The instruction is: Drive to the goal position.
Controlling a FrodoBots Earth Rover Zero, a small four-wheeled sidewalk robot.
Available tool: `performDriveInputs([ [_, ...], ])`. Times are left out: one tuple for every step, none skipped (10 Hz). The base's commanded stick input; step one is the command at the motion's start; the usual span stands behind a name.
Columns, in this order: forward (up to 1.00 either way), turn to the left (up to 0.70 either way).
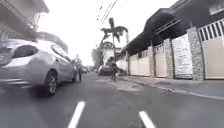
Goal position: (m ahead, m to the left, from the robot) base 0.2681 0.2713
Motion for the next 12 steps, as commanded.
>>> performDriveInputs([
  [0.70,0.29],
  [0.70,0.05],
  [0.70,0.02],
  [0.70,0.00],
  [0.70,0.00],
  [0.70,0.00],
  [0.70,0.00],
  [0.70,0.00],
  [0.70,0.00],
  [0.70,0.00],
  [0.70,0.00],
  [0.70,0.00],
])
